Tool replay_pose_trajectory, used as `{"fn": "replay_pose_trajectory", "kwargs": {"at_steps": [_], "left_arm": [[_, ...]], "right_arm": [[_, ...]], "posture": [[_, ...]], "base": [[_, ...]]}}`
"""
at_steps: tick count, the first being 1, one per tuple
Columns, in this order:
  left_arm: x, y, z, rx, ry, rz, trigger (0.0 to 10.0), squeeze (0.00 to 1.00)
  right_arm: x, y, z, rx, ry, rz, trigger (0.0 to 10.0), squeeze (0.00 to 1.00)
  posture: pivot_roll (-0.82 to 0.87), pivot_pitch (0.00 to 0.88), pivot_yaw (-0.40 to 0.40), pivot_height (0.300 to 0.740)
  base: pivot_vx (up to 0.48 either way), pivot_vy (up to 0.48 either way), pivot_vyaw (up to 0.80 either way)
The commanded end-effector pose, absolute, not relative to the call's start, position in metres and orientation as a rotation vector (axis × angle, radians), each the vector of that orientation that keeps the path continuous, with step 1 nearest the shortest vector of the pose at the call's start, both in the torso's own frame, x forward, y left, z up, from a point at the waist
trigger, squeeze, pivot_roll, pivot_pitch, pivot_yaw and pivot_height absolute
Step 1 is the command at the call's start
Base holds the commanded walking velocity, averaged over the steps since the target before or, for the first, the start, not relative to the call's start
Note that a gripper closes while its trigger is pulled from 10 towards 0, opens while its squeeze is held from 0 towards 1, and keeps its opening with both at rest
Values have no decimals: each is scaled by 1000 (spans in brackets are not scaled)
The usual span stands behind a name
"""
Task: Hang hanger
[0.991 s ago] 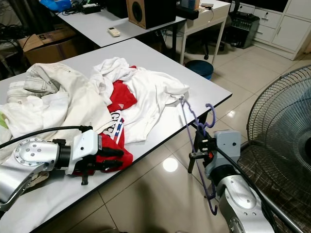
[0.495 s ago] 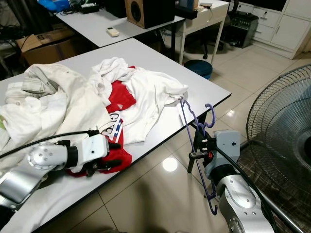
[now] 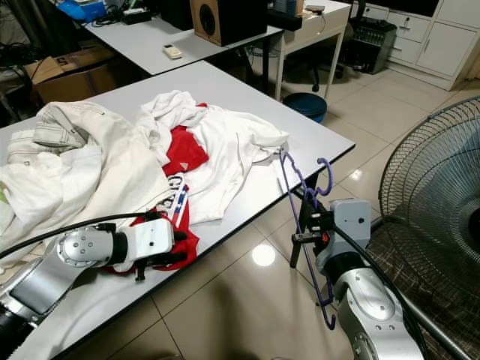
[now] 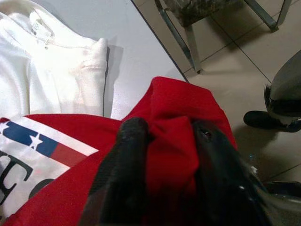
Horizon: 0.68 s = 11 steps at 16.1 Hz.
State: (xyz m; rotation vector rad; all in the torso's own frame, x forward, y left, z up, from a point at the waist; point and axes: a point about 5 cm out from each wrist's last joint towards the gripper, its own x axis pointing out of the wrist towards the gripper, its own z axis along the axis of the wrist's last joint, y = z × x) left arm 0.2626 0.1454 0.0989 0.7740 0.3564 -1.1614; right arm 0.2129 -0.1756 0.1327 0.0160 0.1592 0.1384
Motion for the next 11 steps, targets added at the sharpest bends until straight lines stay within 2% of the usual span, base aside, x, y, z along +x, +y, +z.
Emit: {"fn": "replay_pose_trajectory", "kwargs": {"at_steps": [1, 5, 11], "left_arm": [[266, 147, 102, 788, 340, -1151, 0, 0], [267, 145, 102, 764, 327, -1154, 0, 0], [285, 138, 138, 613, 58, -1041, 0, 0]], "right_arm": [[215, -177, 134, 7, 150, 130, 10000, 0], [217, -178, 134, 3, 149, 130, 10000, 0], [217, -177, 133, -13, 148, 139, 10000, 0]], "posture": [[-197, 0, 79, 740], [-196, 0, 75, 740], [-193, 0, 70, 740]], "base": [[0, 0, 0], [0, 0, 0], [0, 0, 0]]}}
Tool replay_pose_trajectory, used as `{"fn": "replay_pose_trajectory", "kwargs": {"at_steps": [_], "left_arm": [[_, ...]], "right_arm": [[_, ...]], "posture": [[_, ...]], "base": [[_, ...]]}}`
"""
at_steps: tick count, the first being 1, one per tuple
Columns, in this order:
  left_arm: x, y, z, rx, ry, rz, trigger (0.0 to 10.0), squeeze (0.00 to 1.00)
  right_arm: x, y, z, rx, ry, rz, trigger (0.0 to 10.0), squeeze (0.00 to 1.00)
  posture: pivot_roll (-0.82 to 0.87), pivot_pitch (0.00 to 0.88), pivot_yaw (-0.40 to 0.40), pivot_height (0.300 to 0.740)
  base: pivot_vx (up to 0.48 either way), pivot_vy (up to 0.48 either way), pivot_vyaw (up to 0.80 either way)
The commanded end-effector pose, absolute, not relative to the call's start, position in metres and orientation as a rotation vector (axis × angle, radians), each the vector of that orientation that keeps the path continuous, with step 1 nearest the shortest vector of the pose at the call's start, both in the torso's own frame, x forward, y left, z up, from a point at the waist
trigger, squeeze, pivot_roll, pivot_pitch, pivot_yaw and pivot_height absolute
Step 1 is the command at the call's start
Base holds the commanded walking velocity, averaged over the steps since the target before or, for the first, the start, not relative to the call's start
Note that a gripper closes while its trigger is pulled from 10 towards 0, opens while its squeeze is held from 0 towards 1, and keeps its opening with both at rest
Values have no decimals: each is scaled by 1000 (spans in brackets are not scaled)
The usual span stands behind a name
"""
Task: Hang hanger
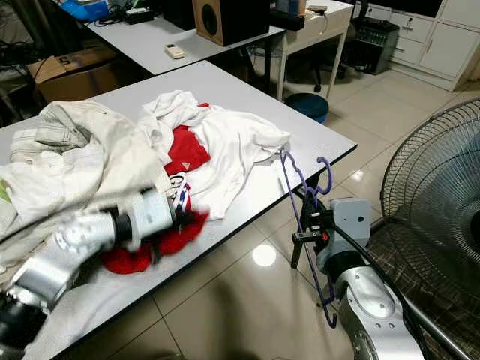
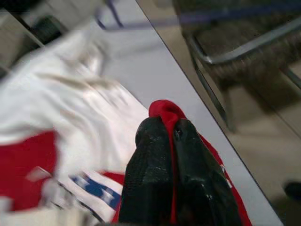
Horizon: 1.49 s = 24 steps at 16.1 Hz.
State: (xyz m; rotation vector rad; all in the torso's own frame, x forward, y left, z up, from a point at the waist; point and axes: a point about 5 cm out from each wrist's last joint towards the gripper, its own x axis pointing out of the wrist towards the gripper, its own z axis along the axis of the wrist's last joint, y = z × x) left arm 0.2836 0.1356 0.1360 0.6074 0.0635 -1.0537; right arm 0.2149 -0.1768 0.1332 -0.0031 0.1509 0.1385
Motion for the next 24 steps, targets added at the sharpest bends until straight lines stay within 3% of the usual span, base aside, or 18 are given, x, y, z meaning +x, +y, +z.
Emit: {"fn": "replay_pose_trajectory", "kwargs": {"at_steps": [1, 6, 9, 10, 12, 13, 16, 21, 24], "left_arm": [[287, 139, 143, 594, 31, -1033, 0, 0], [318, 143, 251, 243, -477, -780, 0, 0], [318, 164, 342, 40, -798, -744, 0, 0], [318, 166, 346, 29, -803, -751, 0, 0], [323, 162, 325, 140, -649, -832, 0, 0], [328, 153, 275, 307, -397, -897, 0, 0], [311, 145, 209, 453, -99, -1063, 0, 0], [296, 153, 205, 457, -21, -1154, 0, 0], [290, 145, 217, 374, -91, -1167, 0, 0]], "right_arm": [[216, -177, 133, -11, 148, 140, 10000, 0], [220, -177, 140, 37, 104, 140, 10000, 0], [221, -175, 158, 156, -2, 176, 10000, 0], [221, -175, 160, 169, -17, 177, 10000, 0], [220, -176, 170, 220, -85, 176, 10000, 0], [221, -177, 172, 227, -114, 165, 10000, 0], [217, -176, 172, 208, -108, 191, 10000, 0], [191, -178, 171, 318, -1, 515, 10000, 0], [165, -196, 170, 268, 130, 739, 10000, 0]], "posture": [[-193, 0, 70, 740], [-193, 0, 70, 740], [-192, 0, 79, 740], [-192, 0, 79, 740], [-191, 0, 86, 740], [-195, 0, 92, 740], [-202, 0, 96, 740], [-200, 0, 87, 740], [-203, 2, 78, 740]], "base": [[0, 0, 0], [0, 0, 0], [0, 0, 0], [0, 0, 0], [0, 0, 0], [0, 0, 0], [0, 0, 0], [0, 0, 0], [0, 0, 0]]}}
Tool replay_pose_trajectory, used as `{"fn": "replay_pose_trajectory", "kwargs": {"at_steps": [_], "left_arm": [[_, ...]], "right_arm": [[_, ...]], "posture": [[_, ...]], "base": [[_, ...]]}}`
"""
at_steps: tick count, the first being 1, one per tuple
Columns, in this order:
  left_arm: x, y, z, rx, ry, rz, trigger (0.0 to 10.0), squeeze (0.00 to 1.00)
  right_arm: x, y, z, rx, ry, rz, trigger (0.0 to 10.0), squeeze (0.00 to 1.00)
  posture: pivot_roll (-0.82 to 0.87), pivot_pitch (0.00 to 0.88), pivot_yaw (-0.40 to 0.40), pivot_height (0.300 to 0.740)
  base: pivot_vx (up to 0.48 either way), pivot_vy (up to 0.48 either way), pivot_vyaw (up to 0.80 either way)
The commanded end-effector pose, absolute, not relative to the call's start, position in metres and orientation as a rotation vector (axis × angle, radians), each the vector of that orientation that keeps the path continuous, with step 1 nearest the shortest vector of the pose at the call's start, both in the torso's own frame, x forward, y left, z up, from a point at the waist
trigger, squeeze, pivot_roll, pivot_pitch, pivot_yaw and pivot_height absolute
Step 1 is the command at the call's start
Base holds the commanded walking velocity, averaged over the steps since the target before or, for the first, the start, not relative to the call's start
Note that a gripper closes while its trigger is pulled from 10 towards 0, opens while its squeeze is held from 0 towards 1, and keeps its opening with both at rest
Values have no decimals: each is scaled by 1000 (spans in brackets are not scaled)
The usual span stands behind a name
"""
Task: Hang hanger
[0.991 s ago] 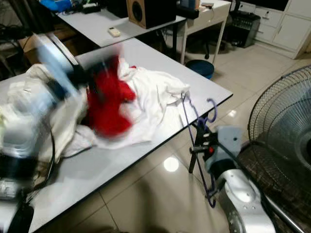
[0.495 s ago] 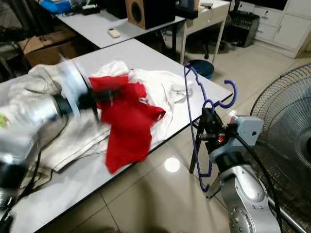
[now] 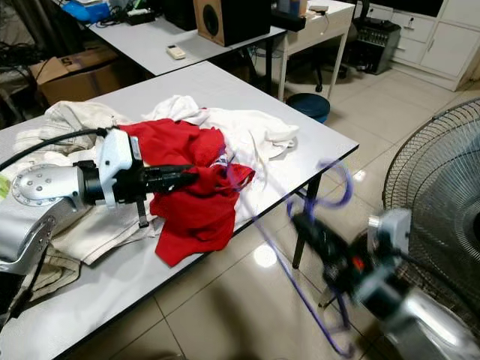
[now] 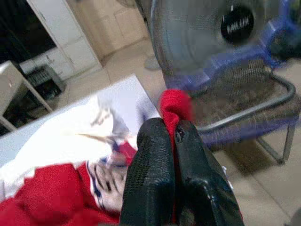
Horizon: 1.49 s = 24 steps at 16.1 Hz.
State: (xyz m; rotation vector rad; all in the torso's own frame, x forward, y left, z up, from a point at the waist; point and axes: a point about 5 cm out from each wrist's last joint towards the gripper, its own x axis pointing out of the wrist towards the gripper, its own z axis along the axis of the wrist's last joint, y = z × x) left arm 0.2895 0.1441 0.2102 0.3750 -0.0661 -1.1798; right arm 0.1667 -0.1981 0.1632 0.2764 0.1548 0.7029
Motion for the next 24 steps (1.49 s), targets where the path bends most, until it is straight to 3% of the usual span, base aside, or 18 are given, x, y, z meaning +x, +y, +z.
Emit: {"fn": "replay_pose_trajectory", "kwargs": {"at_steps": [1, 4, 6, 8, 19, 24], "left_arm": [[290, 145, 219, 371, -107, -1154, 0, 0], [303, 158, 220, 408, -146, -991, 0, 0], [302, 164, 217, 409, -134, -984, 0, 0], [296, 169, 207, 402, -84, -1024, 0, 0], [294, 167, 197, 410, -42, -1073, 0, 0], [294, 171, 194, 424, -27, -1059, 0, 0]], "right_arm": [[162, -197, 170, 248, 159, 764, 10000, 0], [167, -207, 164, 46, 244, 665, 10000, 0], [175, -212, 165, -79, 250, 599, 10000, 0], [180, -207, 175, -337, 233, 622, 10000, 0], [177, -205, 175, -726, 264, 667, 10000, 0], [178, -201, 184, -796, 230, 706, 10000, 0]], "posture": [[-204, 2, 76, 740], [-212, 0, 65, 740], [-213, 0, 59, 740], [-219, 9, 72, 740], [-231, 4, 77, 740], [-223, 3, 70, 740]], "base": [[0, 0, 0], [0, 0, 0], [0, 0, 0], [0, 0, 0], [0, 0, 0], [0, 0, 0]]}}
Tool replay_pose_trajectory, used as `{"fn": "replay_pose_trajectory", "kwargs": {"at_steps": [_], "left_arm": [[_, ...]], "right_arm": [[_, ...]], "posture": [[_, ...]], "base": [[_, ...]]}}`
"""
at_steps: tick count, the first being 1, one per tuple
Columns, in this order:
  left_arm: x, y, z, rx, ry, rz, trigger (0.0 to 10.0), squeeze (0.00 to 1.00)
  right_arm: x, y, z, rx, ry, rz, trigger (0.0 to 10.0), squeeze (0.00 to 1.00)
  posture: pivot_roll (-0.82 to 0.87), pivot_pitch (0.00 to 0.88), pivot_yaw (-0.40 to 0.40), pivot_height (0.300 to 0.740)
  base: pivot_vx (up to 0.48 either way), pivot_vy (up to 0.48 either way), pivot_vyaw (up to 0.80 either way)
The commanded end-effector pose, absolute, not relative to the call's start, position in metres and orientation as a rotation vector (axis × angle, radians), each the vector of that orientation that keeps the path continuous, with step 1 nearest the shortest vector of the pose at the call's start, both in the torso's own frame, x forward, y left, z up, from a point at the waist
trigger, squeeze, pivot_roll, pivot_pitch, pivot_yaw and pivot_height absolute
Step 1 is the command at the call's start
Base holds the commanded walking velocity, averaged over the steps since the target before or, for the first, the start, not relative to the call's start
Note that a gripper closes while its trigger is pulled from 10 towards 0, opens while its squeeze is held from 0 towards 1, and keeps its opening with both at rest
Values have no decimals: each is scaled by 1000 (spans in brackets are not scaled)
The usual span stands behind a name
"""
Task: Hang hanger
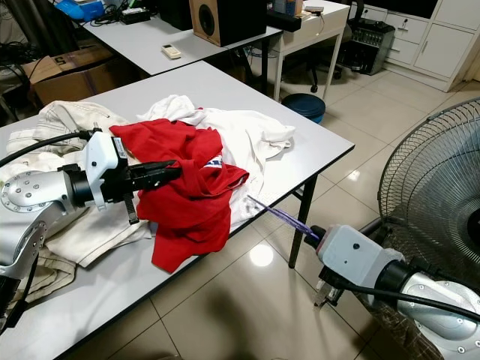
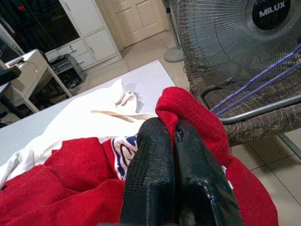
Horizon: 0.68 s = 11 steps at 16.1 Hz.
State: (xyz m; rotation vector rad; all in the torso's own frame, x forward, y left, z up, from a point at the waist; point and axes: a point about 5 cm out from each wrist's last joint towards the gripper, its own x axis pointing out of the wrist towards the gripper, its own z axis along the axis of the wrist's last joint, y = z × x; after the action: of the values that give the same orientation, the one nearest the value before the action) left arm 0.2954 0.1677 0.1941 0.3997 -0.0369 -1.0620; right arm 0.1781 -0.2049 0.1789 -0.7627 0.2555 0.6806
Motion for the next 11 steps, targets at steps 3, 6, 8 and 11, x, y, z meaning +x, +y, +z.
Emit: {"fn": "replay_pose_trajectory", "kwargs": {"at_steps": [3, 6, 8, 11], "left_arm": [[296, 175, 186, 463, 10, -1030, 0, 0], [297, 173, 186, 457, 7, -1034, 0, 0], [298, 173, 185, 463, 10, -1028, 0, 0], [298, 173, 182, 467, 19, -1028, 0, 0]], "right_arm": [[177, -200, 196, -872, 207, 737, 10000, 0], [178, -200, 200, -895, 201, 740, 10000, 0], [177, -198, 200, -908, 209, 755, 10000, 0], [178, -201, 205, -935, 207, 747, 10000, 0]], "posture": [[-223, 3, 70, 740], [-224, 5, 73, 740], [-224, 5, 71, 740], [-224, 4, 71, 740]], "base": [[0, 0, 0], [0, 0, 0], [0, 0, 0], [0, 0, 0]]}}
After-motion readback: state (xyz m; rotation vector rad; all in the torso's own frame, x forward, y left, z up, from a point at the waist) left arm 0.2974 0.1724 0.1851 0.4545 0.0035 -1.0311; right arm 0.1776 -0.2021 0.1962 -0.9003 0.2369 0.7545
